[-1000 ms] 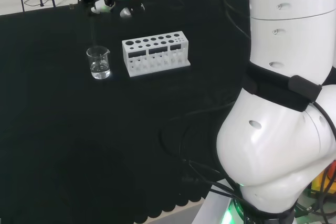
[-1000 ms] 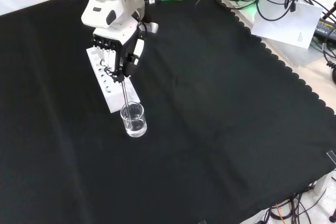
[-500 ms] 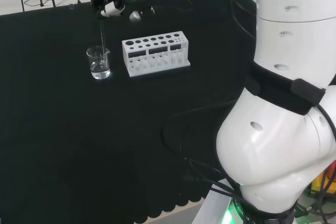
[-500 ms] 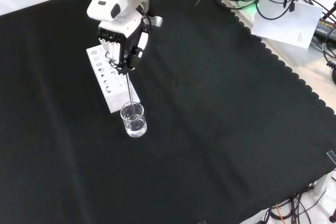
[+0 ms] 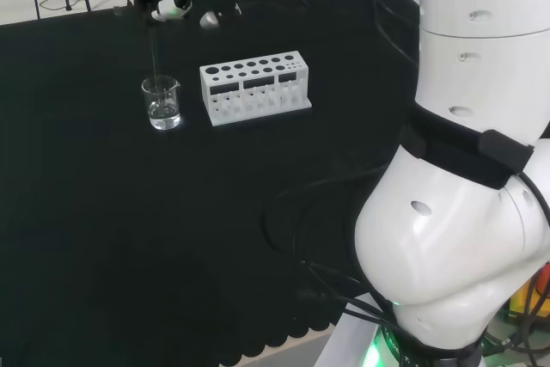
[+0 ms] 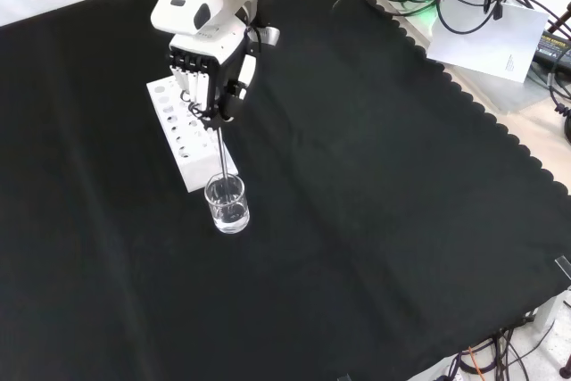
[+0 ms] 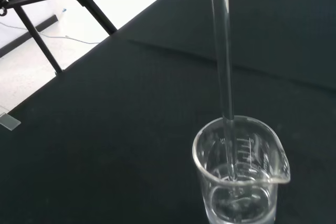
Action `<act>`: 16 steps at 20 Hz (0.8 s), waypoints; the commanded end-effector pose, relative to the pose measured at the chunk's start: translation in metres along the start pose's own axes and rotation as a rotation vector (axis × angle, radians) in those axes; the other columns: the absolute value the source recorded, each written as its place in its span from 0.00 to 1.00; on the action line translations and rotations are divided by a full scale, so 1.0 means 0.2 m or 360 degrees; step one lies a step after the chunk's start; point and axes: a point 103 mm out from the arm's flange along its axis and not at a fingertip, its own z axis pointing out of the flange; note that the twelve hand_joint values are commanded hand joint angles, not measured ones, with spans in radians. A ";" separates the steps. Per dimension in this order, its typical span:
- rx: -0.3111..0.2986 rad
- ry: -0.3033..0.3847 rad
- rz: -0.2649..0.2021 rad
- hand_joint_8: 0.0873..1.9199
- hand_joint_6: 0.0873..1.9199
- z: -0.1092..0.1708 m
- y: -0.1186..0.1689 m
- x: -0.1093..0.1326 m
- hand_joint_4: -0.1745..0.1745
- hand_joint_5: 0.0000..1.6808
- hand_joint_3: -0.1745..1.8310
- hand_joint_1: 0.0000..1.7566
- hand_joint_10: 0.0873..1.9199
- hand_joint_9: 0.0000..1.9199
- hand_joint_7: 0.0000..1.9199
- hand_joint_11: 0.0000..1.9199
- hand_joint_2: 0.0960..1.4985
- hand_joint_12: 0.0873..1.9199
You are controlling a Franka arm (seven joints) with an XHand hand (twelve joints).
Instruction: Stir in the beaker to the left of the white test tube rack with the glass rod.
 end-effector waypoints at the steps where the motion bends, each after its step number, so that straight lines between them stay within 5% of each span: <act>1: 0.0025 0.0003 -0.0033 0.52 0.28 0.05 0.09 0.00 0.00 0.62 0.09 0.74 0.39 0.82 0.60 0.85 0.69 0.21; 16: -0.0040 -0.0023 0.0008 0.52 0.28 -0.05 -0.10 -0.13 0.00 0.62 0.09 0.74 0.39 0.82 0.60 0.85 0.69 0.21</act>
